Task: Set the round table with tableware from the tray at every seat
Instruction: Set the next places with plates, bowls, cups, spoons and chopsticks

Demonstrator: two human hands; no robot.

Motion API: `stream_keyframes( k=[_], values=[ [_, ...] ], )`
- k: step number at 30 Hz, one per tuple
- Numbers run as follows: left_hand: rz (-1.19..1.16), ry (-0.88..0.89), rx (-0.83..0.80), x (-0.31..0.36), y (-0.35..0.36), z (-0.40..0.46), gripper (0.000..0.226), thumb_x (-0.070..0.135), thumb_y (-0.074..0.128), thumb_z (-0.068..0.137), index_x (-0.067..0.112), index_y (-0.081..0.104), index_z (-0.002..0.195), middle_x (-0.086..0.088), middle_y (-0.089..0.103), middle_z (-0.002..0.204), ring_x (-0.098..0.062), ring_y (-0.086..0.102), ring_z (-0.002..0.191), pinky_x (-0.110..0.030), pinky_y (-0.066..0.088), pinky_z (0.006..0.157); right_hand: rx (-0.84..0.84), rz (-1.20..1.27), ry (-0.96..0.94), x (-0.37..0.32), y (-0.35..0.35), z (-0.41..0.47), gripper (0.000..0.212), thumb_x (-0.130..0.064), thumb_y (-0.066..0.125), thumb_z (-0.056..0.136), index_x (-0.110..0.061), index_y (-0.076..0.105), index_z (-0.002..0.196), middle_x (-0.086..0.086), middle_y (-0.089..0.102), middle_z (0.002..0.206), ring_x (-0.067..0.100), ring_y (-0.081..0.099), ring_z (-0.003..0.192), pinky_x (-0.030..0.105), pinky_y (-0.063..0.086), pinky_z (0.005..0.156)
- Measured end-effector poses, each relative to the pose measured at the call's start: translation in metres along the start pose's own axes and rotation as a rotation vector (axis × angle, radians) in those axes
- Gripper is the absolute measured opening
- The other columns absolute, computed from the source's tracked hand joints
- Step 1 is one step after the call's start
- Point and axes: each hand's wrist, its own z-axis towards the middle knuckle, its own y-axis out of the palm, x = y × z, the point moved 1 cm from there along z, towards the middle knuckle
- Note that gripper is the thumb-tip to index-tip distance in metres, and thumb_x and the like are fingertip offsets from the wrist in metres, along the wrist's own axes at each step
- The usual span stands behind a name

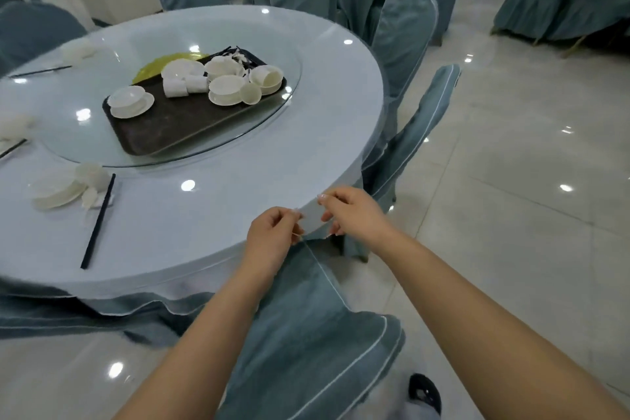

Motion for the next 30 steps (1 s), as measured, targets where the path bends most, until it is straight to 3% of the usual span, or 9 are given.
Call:
stream_keyframes(
  k=[6,13,16,21,25,30],
  values=[
    [-0.074,-0.066,0.146,0.011,0.112,0.01,0.02,0.022,0.056,0.097,0.012,0.07,0.087,0.008,0.066,0.06,-0.001,0.061,0.055,-0.02,0.05,0.061,-0.095,-0.058,-0.031,0.032,-0.112,0.034,0.022,-0.039,0.053,0.096,-0.024,0.065,0.086,-0.001,0.07,0.078,0.01,0.064,0.057,0.035,0.058,0.071],
    [-0.138,-0.098,0.322,0.061,0.175,0.027,0.023,0.024,0.055,0.098,0.014,0.071,0.085,-0.001,0.066,0.073,-0.011,0.06,0.064,-0.024,0.052,0.066,-0.164,-0.075,-0.037,0.036,-0.207,0.062,0.025,-0.037,0.052,0.097,-0.018,0.065,0.087,-0.002,0.07,0.074,0.011,0.065,0.057,0.036,0.059,0.074],
    [-0.113,-0.075,0.354,0.08,0.18,0.034,0.023,0.025,0.055,0.098,0.016,0.071,0.084,0.0,0.066,0.071,-0.01,0.06,0.063,-0.022,0.052,0.066,-0.211,-0.08,-0.045,0.029,-0.219,0.076,0.025,-0.036,0.052,0.098,-0.018,0.066,0.088,0.001,0.072,0.079,0.016,0.066,0.063,0.034,0.059,0.071],
    [-0.109,-0.051,0.412,0.095,0.172,0.058,0.024,0.028,0.054,0.098,0.017,0.071,0.086,-0.002,0.07,0.076,-0.015,0.063,0.07,-0.028,0.054,0.072,-0.305,-0.098,-0.079,0.013,-0.219,0.108,0.024,-0.039,0.052,0.097,-0.02,0.065,0.091,0.002,0.07,0.086,0.011,0.064,0.061,0.02,0.05,0.054],
    [-0.081,-0.025,0.453,0.095,0.169,0.093,0.024,0.031,0.052,0.098,0.019,0.071,0.088,-0.001,0.069,0.079,-0.012,0.064,0.072,-0.019,0.048,0.064,-0.328,-0.228,-0.167,0.003,-0.215,0.145,0.028,-0.044,0.05,0.097,-0.022,0.066,0.092,-0.005,0.069,0.082,0.014,0.067,0.067,0.034,0.057,0.074],
    [-0.115,-0.034,0.465,0.097,0.166,0.149,0.025,0.032,0.051,0.099,0.021,0.07,0.088,0.001,0.069,0.077,-0.009,0.064,0.069,-0.018,0.048,0.063,-0.367,-0.278,-0.155,-0.012,-0.207,0.203,0.028,-0.044,0.051,0.096,-0.021,0.066,0.092,-0.005,0.07,0.08,0.015,0.068,0.069,0.043,0.058,0.081]
  ],
)
